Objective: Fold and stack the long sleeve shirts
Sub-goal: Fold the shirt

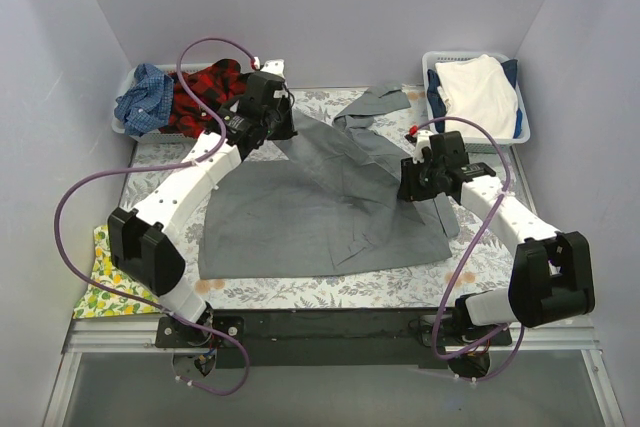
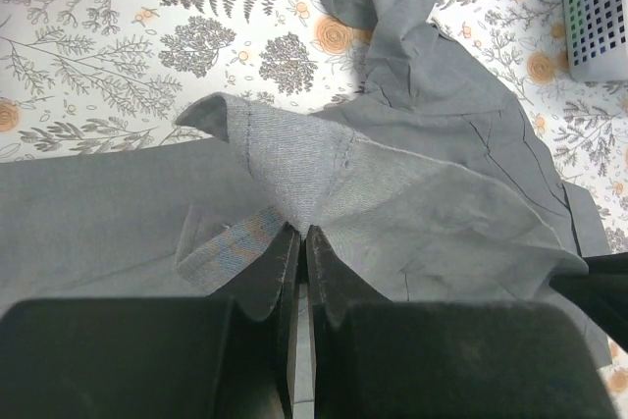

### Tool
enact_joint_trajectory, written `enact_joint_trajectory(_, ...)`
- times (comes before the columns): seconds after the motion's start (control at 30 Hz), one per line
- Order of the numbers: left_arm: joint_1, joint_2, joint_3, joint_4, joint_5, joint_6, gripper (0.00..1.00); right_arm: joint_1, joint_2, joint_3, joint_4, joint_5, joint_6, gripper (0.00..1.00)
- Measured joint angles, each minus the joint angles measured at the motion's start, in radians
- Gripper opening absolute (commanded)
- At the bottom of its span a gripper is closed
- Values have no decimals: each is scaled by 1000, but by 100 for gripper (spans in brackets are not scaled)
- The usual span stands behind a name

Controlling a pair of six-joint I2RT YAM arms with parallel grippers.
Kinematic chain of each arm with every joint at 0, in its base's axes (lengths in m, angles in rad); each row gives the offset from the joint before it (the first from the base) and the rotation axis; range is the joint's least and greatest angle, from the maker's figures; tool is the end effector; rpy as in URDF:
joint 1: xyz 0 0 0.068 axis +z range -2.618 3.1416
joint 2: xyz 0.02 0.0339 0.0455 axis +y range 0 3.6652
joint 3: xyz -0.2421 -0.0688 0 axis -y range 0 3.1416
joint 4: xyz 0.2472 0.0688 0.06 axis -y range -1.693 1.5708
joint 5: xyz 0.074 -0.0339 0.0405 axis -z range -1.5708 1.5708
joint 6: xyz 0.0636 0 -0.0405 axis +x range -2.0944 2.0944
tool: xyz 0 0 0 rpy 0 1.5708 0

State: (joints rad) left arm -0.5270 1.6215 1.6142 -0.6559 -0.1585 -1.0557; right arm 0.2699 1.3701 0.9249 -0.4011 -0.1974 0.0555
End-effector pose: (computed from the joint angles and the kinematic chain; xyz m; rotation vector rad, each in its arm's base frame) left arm 0.3402 -0.1863 0.3293 -0.6906 2.2085 -0.6731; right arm 0.2965 0.0950 0.1963 -0.3507 2.4065 0.3867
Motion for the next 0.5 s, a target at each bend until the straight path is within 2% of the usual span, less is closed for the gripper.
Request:
enact_joint_trajectory(0.07, 0, -9, -16, 16, -11, 1, 0, 0, 2, -2, -1, -8, -2, 51)
enact_joint_trajectory(0.17, 0, -27, -23, 42, -10, 3, 0, 0, 5, -2, 0, -12, -1, 53)
enact_joint_trajectory(0.37, 0, -62, -11, 97, 27, 12, 8, 15, 4, 8, 5, -6, 13, 51)
enact_joint_trajectory(0.5, 0, -62, 24, 122, 77, 19, 10, 75, 2, 16, 15, 6, 19, 48)
